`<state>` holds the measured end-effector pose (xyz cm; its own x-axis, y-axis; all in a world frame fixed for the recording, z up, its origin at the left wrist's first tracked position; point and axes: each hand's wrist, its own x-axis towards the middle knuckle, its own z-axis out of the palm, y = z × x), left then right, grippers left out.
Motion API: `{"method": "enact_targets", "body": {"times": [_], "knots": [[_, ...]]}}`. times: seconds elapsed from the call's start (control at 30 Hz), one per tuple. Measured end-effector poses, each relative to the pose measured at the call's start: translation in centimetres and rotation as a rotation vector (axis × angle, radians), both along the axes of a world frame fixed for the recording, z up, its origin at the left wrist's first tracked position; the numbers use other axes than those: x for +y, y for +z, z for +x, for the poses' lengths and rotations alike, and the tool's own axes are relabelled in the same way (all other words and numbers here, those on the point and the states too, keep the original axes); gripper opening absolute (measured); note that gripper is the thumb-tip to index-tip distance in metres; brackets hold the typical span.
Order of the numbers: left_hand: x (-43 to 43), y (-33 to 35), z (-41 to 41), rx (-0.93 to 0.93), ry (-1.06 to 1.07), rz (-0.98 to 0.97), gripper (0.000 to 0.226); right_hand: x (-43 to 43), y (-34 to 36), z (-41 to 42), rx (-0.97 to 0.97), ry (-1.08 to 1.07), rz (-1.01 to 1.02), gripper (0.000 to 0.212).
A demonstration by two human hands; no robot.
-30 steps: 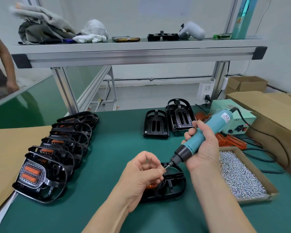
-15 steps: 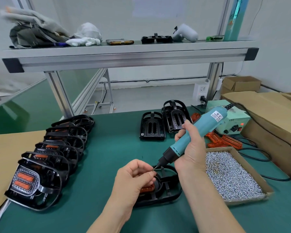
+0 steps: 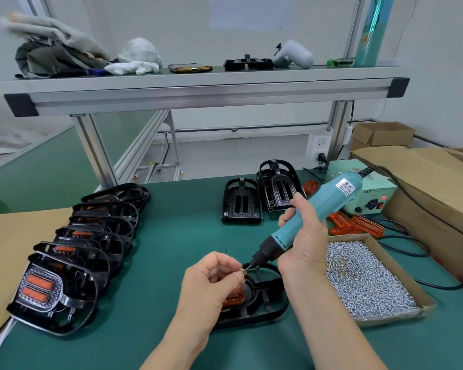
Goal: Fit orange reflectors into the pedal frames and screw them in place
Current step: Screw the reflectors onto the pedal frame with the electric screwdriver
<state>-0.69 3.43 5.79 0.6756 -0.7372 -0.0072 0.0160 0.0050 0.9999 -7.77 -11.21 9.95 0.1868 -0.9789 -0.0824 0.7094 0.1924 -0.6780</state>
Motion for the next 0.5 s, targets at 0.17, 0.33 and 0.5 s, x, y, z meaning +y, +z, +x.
{"method": "enact_targets", "body": {"times": [0.17, 0.33, 0.5], "knots": [[0.03, 0.09, -0.01, -0.039, -0.001, 0.011, 0.021, -0.05, 0.01, -0.01, 0.002, -0.006, -0.001, 0.020], [-0.01, -0.12, 0.08, -0.052, -0.001, 0.022, 0.022, -0.22, 0.08, -0.02, 0.004, -0.007, -0.004, 0.020], [0.08, -0.22, -0.10, -0.089, 0.015, 0.047, 0.024, 0.19, -0.11, 0.17, 0.022, -0.021, -0.009, 0.018]]}}
